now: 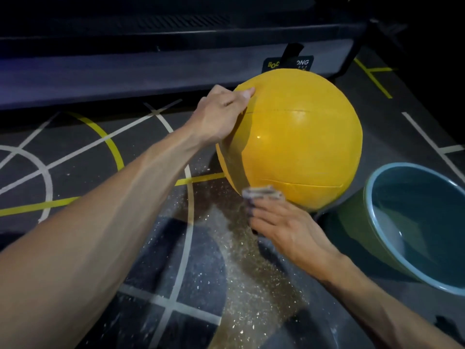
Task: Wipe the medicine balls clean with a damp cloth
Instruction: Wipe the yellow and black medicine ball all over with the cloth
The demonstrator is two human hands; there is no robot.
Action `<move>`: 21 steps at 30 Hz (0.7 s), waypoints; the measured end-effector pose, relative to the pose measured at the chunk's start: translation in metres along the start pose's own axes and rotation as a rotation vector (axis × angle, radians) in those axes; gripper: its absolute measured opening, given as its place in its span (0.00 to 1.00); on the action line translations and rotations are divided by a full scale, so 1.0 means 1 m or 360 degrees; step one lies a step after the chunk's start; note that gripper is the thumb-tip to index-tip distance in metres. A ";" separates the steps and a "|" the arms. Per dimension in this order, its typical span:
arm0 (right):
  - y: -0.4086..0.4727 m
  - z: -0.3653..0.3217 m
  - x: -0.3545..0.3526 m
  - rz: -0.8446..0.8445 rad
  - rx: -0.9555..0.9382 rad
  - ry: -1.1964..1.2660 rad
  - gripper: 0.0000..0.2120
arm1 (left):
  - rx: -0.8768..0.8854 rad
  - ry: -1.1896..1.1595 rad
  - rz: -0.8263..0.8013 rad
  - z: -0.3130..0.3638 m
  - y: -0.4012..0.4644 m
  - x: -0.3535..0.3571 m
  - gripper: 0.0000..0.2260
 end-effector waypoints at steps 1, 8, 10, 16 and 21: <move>-0.006 -0.003 -0.002 -0.0064 0.0021 0.0041 0.14 | 0.0006 0.0005 0.0000 0.000 0.000 0.000 0.30; 0.045 -0.011 -0.079 0.0856 0.0754 0.0579 0.14 | -0.0054 0.0037 -0.0083 0.018 -0.010 -0.003 0.25; 0.074 0.001 -0.104 0.1165 0.0817 0.0444 0.13 | -0.0075 -0.0021 -0.0085 0.019 -0.014 -0.003 0.25; 0.093 0.009 -0.051 0.0665 0.0470 0.0194 0.10 | -0.0151 -0.0288 -0.0151 0.016 -0.020 -0.010 0.29; 0.019 -0.007 0.016 -0.0155 0.0184 -0.0039 0.14 | -0.0123 -0.0202 -0.0213 0.018 -0.024 -0.010 0.30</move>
Point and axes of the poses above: each hand's wrist, its own y-axis towards the middle knuckle, its own x-axis out of the palm, z = x × y, the point moved 1 cm from there along y, towards the middle knuckle, and after that the axes turned 11 degrees about z, right-handed, at the moved point
